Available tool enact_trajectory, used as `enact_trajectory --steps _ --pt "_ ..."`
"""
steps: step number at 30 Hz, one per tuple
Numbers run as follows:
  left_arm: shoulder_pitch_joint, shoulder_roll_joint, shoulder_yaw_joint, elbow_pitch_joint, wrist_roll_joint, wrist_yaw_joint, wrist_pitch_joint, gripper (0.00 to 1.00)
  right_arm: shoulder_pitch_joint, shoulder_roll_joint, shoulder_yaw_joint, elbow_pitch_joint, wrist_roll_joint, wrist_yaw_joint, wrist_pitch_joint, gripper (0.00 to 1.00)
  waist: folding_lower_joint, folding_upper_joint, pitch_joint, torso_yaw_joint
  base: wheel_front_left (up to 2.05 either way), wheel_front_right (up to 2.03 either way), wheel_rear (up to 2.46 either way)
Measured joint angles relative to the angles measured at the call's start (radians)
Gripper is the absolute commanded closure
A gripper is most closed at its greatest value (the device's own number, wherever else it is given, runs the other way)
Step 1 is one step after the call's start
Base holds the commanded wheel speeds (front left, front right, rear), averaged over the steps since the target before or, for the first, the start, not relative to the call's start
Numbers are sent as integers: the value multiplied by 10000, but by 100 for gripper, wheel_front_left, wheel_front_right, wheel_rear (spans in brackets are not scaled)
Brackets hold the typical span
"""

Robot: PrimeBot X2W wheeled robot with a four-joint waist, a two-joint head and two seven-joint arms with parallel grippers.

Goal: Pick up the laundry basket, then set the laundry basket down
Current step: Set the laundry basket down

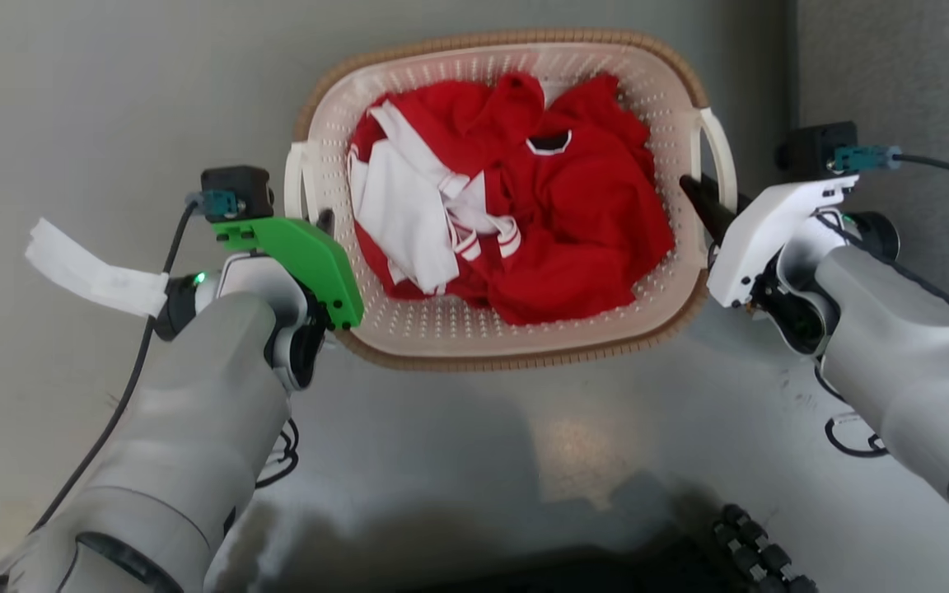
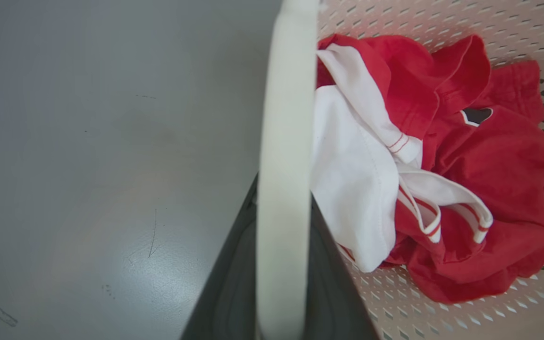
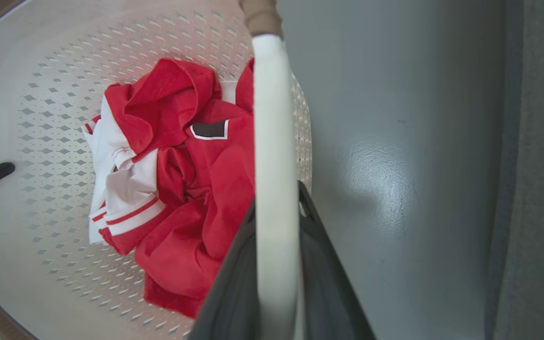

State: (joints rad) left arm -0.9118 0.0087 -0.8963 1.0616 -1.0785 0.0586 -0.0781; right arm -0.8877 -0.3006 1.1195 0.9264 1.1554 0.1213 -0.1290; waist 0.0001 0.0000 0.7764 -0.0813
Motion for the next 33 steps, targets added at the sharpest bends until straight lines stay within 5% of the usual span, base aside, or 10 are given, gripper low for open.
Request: enact_trajectory --steps 19,20,21,22,23,33 --pt "-332 12 -282 17 -82 79 -426 100 -338 -48 311 104 163 0 -472 100 0 0 1142 85 0 0 0" --pt "-337 12 -305 19 -90 79 -454 100 -347 -44 326 119 169 0 -477 93 0 0 1152 82 0 0 0" --pt "-338 12 -320 13 -142 79 -441 70 -360 -38 343 136 188 0 -479 66 0 0 1160 80 0 0 0" --pt "-339 17 -347 17 -203 79 -360 20 -369 -38 360 144 217 10 -479 17 -1 0 1165 76 0 0 0" --pt "-340 36 -359 33 -224 81 -360 0 -369 -44 382 151 244 19 -479 0 0 0 1169 73 0 0 0" --pt "-418 171 -460 150 -276 92 -374 0 -474 -48 510 253 330 29 -650 0 -1 0 1119 72 0 0 0"
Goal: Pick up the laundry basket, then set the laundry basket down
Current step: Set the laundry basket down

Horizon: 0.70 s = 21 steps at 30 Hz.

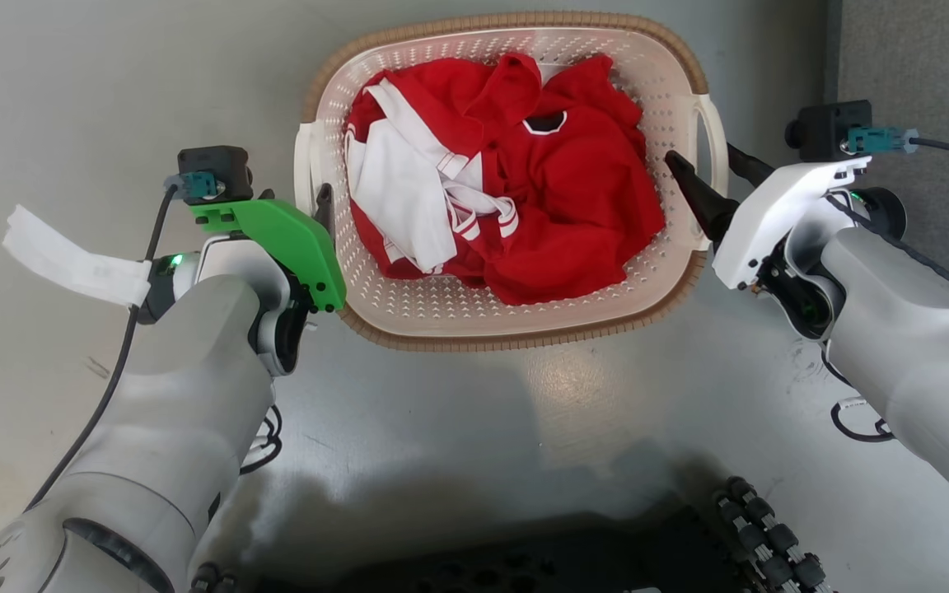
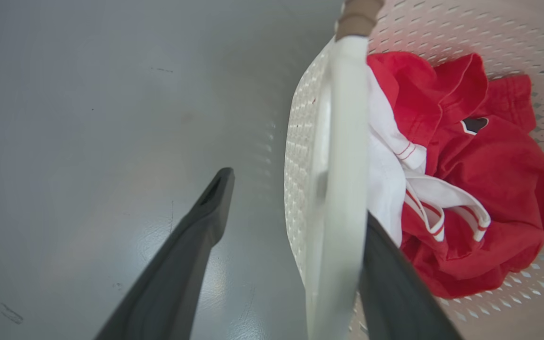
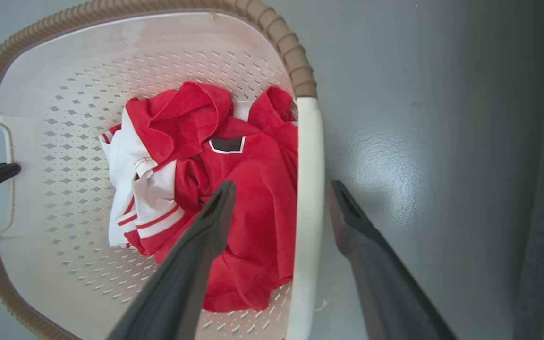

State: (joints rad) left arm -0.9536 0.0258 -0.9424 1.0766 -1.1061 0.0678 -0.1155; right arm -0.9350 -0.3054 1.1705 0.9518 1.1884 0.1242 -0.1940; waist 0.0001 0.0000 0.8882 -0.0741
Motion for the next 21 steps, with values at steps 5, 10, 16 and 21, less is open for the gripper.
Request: enact_trajectory --steps 5,10,16,21 --pt "1 0 -75 107 -86 0 -79 0 1 38 100 104 19 0 -79 0 -1 0 -180 -1 0 0 0" --pt "16 0 -178 201 -102 -8 -211 0 22 90 188 263 94 0 -102 0 0 0 -474 -14 0 0 0" --pt "288 -2 -234 410 -265 -157 -562 0 226 240 224 345 309 2 -217 0 0 0 -1011 -43 0 0 0" --pt "580 2 -433 527 -303 -251 -763 0 619 242 222 456 539 2 -270 0 -1 0 -1716 -70 0 0 0"
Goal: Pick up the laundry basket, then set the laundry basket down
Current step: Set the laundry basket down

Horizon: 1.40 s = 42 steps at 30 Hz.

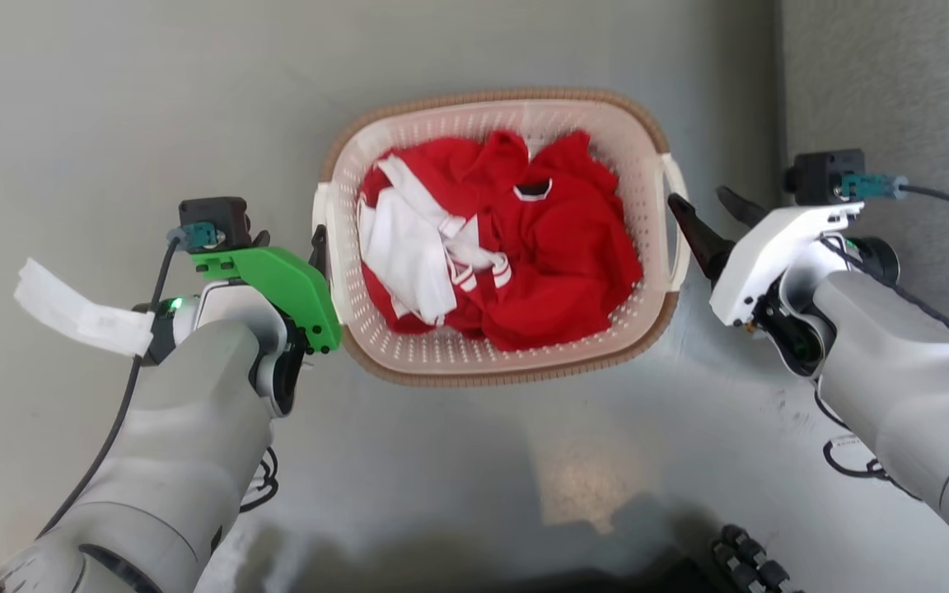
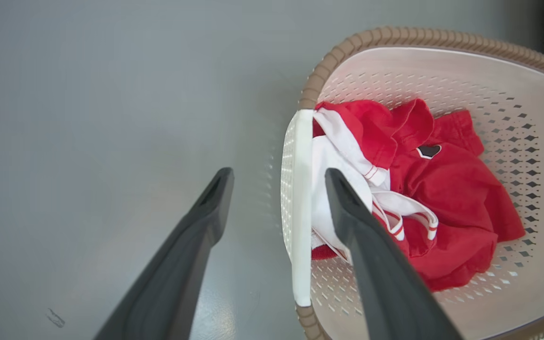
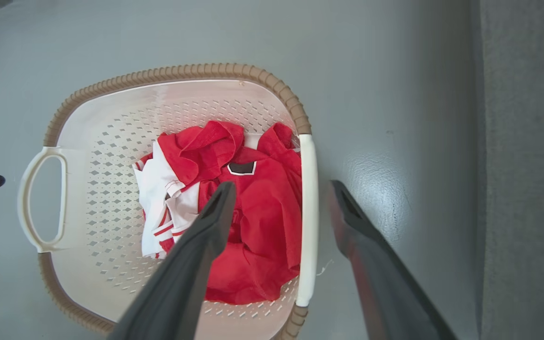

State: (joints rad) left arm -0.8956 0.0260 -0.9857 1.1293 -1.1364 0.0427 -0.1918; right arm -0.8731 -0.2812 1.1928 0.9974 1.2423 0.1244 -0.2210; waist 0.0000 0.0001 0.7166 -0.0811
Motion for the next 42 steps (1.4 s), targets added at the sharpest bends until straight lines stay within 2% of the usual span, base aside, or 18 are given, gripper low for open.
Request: enact_trajectory --steps 20,23,28,42 --pt "418 0 128 184 234 -339 -570 0 67 10 -290 -10 -46 0 -267 0 -1 0 -2525 -30 0 0 0" --pt "660 -2 211 150 238 -372 -571 0 64 4 -788 -314 -247 0 -280 0 -1 0 -2934 -42 0 0 0" --pt "800 84 872 -477 558 -383 -570 0 186 -207 -1674 -748 -688 0 -282 0 -1 0 -3619 -52 0 0 0" --pt "2329 499 2428 -2382 1818 -242 -570 0 2456 -500 -3607 -2251 -2176 -2 -282 0 -1 0 -5499 91 0 0 0"
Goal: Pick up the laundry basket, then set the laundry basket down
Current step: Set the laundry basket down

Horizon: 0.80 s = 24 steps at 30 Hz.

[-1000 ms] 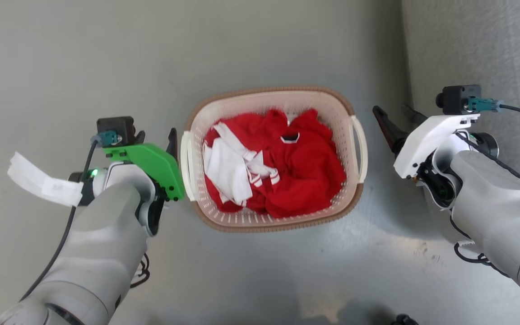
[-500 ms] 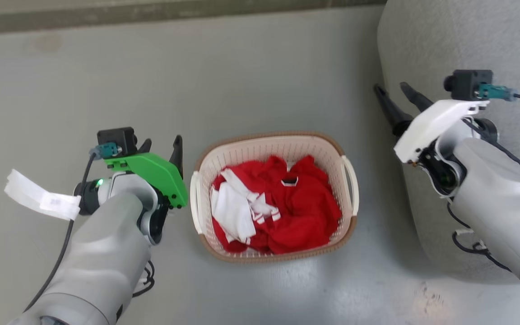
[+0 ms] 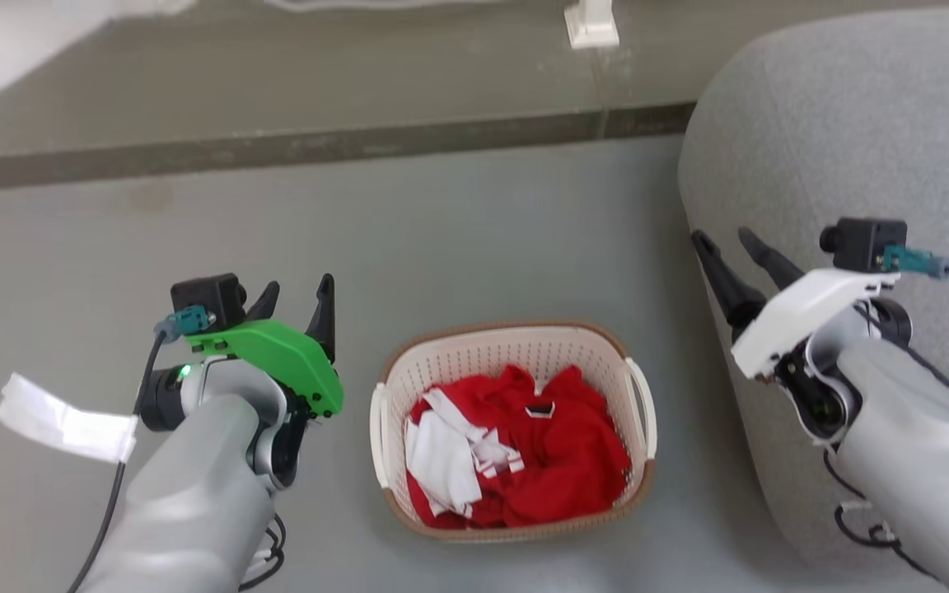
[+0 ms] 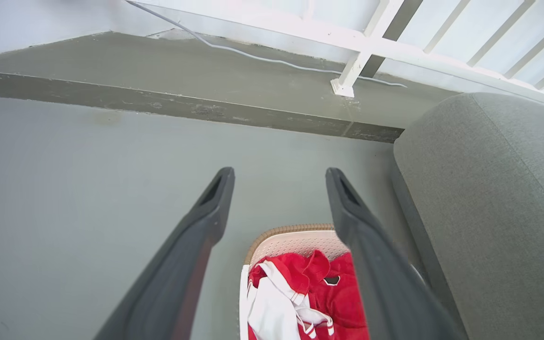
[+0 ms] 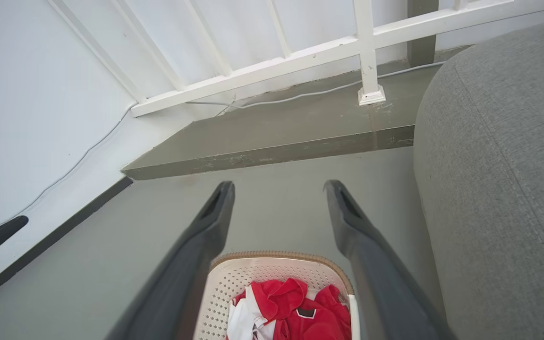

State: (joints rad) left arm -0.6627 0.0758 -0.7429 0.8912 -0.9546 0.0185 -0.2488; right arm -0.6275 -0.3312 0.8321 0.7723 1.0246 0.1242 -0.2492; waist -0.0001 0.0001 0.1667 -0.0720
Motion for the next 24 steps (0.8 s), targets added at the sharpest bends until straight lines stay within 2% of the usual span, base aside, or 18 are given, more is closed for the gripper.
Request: enact_trajectory --steps 8,17,24 --pt "966 167 1202 -1687 999 272 -2 0 1101 -113 -1559 -1266 -1045 -42 -10 0 0 0 -722 141 0 0 0" --pt "2461 286 2368 -3609 2391 531 -29 0 2347 -117 -3405 -3010 -2493 -635 -12 0 0 0 -1024 179 0 0 0" --pt "3456 211 3154 -5064 3565 660 -29 0 3352 -67 -4349 -3994 -3429 -738 -13 0 0 0 -1097 123 0 0 0"
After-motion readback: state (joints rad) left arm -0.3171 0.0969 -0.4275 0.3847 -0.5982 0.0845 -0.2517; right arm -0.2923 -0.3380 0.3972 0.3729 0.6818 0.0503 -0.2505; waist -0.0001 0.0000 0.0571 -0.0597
